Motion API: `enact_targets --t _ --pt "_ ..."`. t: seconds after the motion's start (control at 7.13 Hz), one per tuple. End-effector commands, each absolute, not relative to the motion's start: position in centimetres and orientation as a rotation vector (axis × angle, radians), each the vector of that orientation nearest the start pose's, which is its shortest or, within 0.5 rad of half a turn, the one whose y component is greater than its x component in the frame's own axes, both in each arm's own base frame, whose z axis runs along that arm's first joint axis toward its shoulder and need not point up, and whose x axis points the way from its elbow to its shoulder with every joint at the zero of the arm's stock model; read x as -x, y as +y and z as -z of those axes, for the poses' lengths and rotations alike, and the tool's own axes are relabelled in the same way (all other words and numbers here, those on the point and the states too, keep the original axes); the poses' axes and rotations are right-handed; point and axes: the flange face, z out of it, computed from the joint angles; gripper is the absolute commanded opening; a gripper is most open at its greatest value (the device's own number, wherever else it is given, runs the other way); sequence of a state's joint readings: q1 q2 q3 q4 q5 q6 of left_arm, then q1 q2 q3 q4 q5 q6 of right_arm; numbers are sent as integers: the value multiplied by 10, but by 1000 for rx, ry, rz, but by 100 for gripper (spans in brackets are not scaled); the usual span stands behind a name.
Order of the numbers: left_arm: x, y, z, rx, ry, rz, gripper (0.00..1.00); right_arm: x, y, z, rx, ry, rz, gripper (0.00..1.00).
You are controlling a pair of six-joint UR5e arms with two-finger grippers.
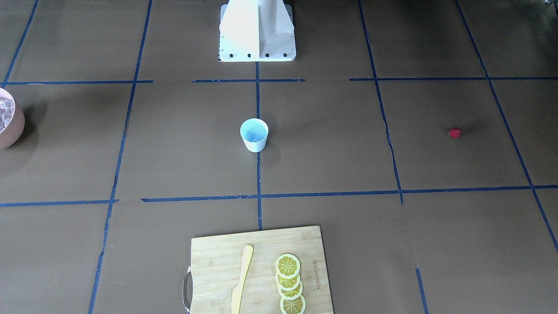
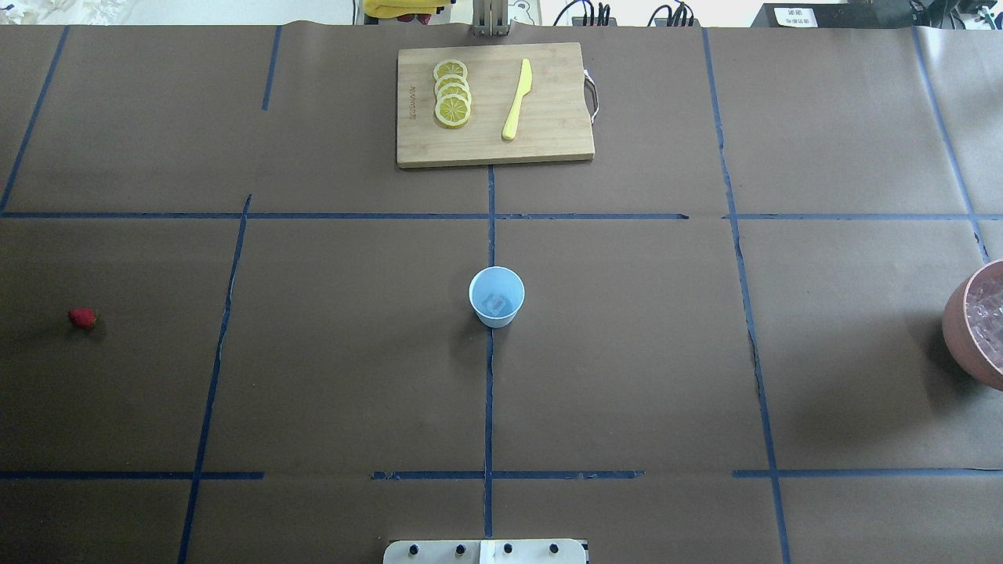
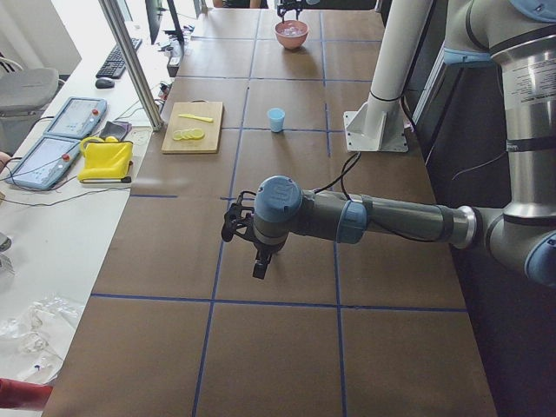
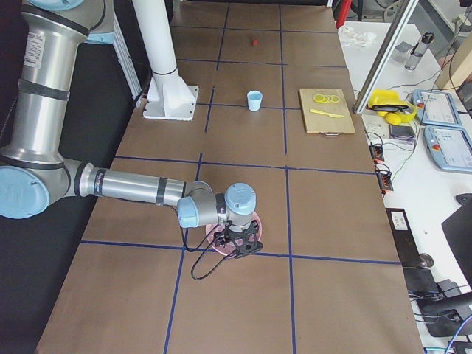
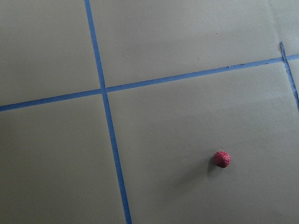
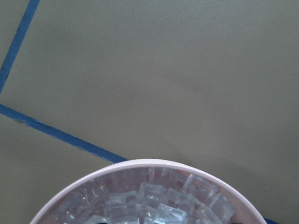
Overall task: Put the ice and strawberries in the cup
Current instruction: 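Grasp another ice cube from the pink bowl with the right gripper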
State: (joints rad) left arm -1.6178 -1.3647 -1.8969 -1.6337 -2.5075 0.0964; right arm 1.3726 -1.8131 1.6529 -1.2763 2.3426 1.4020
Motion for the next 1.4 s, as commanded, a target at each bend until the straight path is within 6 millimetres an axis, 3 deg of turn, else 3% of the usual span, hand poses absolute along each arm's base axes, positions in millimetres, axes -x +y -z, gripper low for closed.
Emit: enact_targets --t 0.0,0.7,0.84,0.98,1.26 --pt "72 -409 -571 -237 920 -133 100 23 -398 -696 499 -653 -1071 91" --pt "73 -408 -569 -240 920 -131 100 27 -395 -714 498 -650 -1065 83" --pt "73 -408 -566 -244 920 -133 100 28 -394 -714 500 -648 -1062 71" --pt "73 -408 -564 -249 919 -135 100 28 -394 -714 501 -648 -1066 38" --pt "72 -408 -565 -247 920 -136 100 27 -388 -713 466 -691 -1043 7"
